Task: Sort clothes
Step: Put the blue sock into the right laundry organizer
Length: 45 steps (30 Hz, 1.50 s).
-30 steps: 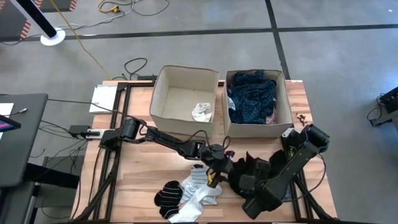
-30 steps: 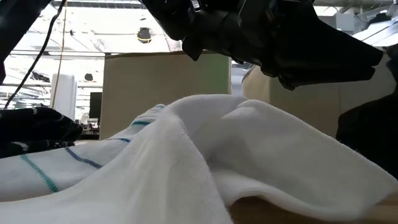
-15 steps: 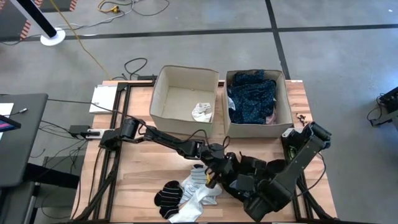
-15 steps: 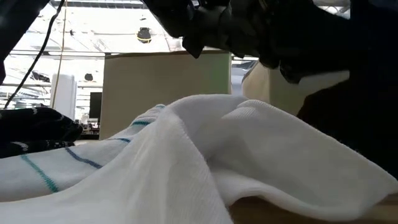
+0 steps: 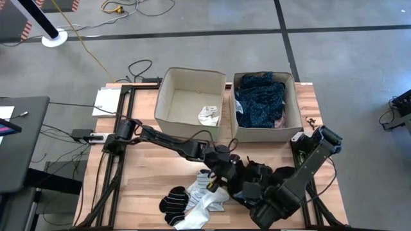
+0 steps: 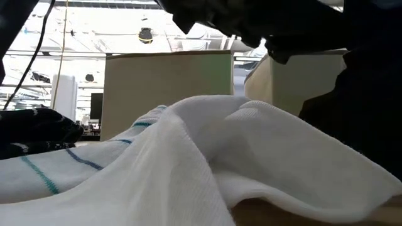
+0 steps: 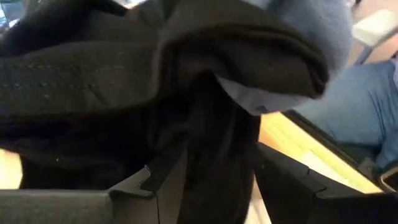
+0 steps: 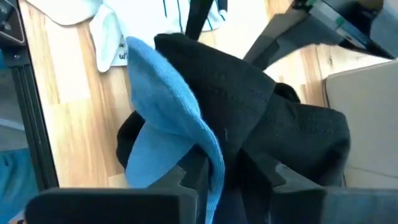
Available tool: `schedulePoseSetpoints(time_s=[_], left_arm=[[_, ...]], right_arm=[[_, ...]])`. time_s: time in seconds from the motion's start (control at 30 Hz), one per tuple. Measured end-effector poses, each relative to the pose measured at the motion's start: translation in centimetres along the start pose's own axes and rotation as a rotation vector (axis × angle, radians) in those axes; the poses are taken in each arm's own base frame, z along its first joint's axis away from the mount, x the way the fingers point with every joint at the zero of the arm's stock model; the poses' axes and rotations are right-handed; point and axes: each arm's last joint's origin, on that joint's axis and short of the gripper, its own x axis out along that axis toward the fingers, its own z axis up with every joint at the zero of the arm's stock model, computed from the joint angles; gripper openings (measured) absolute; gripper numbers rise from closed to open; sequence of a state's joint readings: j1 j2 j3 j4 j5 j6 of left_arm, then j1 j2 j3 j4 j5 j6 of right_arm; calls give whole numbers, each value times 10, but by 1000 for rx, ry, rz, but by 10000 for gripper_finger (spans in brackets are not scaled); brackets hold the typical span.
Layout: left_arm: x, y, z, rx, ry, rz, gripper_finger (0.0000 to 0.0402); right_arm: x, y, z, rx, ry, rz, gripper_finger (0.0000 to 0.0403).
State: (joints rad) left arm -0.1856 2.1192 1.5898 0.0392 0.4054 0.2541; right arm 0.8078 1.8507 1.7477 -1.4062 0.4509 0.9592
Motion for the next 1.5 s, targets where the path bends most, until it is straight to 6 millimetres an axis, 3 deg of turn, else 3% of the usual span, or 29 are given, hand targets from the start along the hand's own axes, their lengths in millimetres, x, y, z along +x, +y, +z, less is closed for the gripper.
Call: schedulePoseSetpoints(time_s=[0.23,0.47,0.73,1.03,1.27,1.5], left_arm=[[-20,-8,4,11,146,-8,179],[-35,-21,21,72,166,4,179],[-31,-36,26,145,196,63,179],[-38,-39,25,155,289,145,179],[-36,-37,30,143,218,165,179],[-36,-33,35,118,150,194,179]], right_arm=[[2,-2,3,8,3,-6,93],[5,-7,9,10,-9,-27,94],[9,-13,16,8,-15,-48,112],[19,-18,17,1,8,-82,126],[35,-21,15,-12,41,-103,126],[36,-20,14,-13,44,-99,126]])
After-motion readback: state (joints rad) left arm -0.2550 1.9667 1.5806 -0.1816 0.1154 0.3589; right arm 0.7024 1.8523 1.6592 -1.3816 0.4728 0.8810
